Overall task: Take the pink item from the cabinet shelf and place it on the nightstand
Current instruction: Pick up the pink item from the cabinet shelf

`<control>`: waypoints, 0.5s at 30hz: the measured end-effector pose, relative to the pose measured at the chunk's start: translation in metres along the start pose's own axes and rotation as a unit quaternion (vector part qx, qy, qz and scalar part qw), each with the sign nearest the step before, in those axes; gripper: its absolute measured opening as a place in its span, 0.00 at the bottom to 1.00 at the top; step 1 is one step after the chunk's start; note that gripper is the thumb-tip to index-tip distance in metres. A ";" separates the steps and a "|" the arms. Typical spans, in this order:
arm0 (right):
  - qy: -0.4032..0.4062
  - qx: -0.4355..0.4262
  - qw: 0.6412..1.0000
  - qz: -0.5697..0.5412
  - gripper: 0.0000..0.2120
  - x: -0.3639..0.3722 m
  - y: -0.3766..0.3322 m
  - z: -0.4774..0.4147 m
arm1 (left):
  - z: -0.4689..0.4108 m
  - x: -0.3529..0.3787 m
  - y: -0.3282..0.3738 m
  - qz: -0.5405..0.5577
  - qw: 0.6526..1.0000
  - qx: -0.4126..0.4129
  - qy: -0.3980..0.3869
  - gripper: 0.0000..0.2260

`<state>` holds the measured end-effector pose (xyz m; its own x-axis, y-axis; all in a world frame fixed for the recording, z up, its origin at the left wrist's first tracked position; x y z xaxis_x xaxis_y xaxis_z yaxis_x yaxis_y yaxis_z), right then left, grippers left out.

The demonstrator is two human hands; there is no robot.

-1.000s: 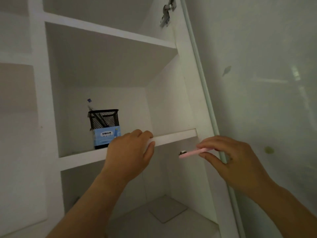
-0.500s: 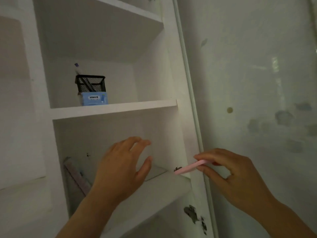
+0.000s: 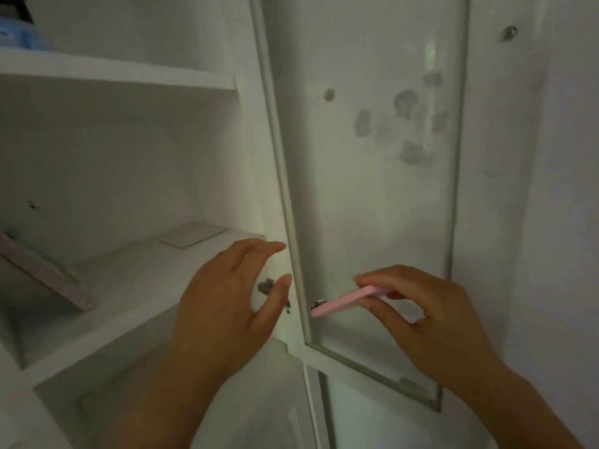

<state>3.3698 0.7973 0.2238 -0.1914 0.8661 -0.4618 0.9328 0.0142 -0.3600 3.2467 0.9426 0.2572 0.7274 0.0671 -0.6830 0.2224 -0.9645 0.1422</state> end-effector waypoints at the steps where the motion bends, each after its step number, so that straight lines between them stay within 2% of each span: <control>1: -0.001 0.018 1.000 0.008 0.10 -0.007 0.005 0.013 | 0.006 0.011 0.009 0.022 1.000 0.001 -0.012 0.20; 10: 0.009 0.150 0.984 0.095 0.11 -0.098 0.047 0.129 | 0.060 0.110 0.114 0.135 0.982 0.034 -0.131 0.19; 15: -0.019 0.220 0.963 0.157 0.11 -0.164 0.064 0.193 | 0.088 0.147 0.206 0.212 0.960 0.070 -0.168 0.18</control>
<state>3.4021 0.5600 0.1195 0.0591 0.7738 -0.6306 0.7286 -0.4653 -0.5027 3.3420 0.7316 0.1233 0.4776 -0.4026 -0.7810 -0.1532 -0.9134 0.3772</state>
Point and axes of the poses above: each hand's wrist, its own z-axis away from the middle knuckle, its own x-axis out of the palm, y = z × x, the point moved 9 cm from there along -z, towards the middle knuckle, and after that the axes turned 2 degrees about z, right-handed, at the moved point
